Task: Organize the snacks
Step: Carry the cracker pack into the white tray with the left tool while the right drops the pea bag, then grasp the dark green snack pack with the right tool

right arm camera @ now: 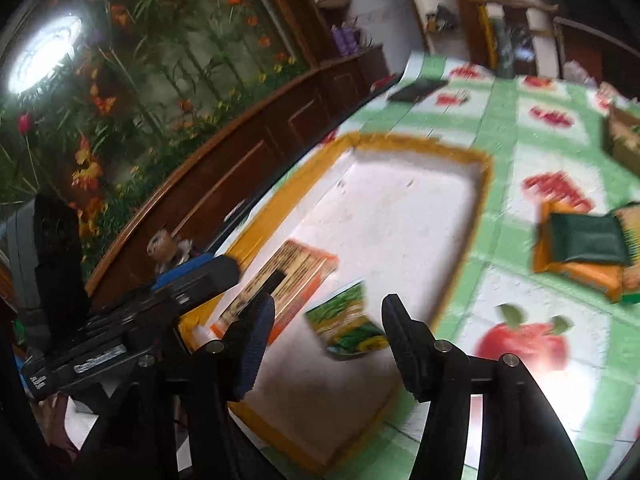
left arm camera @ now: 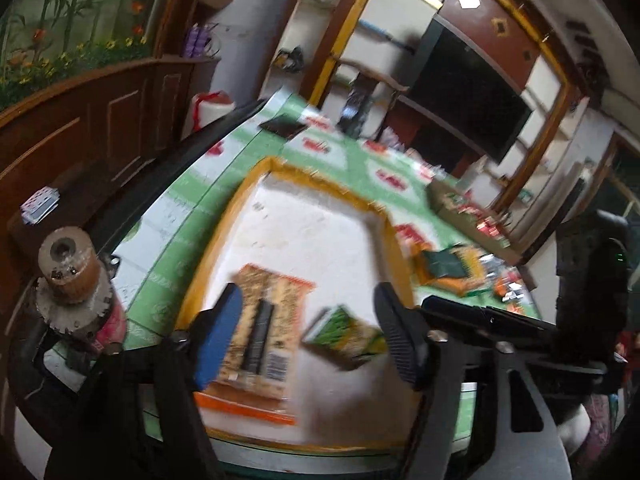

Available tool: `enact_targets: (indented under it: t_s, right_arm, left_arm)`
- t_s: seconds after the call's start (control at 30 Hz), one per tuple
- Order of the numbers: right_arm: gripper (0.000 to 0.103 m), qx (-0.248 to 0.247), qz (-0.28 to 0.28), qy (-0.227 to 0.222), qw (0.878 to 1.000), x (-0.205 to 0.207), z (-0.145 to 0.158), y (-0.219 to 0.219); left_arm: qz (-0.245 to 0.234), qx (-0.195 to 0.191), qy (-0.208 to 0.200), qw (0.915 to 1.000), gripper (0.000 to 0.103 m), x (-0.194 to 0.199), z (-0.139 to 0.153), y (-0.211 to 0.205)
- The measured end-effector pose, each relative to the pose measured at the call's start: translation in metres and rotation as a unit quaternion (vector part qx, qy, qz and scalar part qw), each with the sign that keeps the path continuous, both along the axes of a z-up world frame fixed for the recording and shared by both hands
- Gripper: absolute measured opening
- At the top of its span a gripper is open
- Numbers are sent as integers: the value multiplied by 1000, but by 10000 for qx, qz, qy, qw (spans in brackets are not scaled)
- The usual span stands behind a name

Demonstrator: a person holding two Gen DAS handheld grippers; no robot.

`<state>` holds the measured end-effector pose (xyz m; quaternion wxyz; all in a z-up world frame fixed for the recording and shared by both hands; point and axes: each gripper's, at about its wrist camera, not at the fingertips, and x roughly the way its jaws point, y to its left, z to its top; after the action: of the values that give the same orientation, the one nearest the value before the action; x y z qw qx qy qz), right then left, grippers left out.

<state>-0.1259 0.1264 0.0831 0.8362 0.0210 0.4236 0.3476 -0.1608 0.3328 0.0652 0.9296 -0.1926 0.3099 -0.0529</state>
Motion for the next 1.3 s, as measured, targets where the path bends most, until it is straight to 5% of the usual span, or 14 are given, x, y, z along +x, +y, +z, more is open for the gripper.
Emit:
enact_targets:
  t_s: [0.07,0.2,0.3,0.43,0.57,0.87,1.07,1.3]
  right_arm:
    - [60,20,-198,-274,9994,-4,14,-17]
    - [84,-130,-843,-1172,9894,-17,38,-67]
    - [85,-465,-1306,-1456,9796,-16,37,-105]
    - [85,-575,-1839,-818,9779,3,17,-156]
    - [85,-704,-1995,-664,9751,20,7,-172]
    - [82,-702,-1637,-256,9837,117,8,-120]
    - [60,-1419,-1587,292,9766,176,-26,-84]
    - [54,-1404,-1399,825,9767,135,-48,-99]
  left_arm:
    - [-170,-90,-225,9996,75,-7,9,-8]
    - [-767,-544,-431,9946,80,-14,19,-30]
    - [-1074,-649,-291,9917,80,-10,18,-49]
    - [-1353,-562,-20,9892,80,-4,9,-75]
    - [-1442,-508,133,9882,80,0,3,-86]
    - [-1448,-563,239,9876,80,-5,-5,-84]
    - [-1378,-623,335,9879,80,-7,-8,-74]
    - [-1417,-671,390,9869,80,-6,-10,-75]
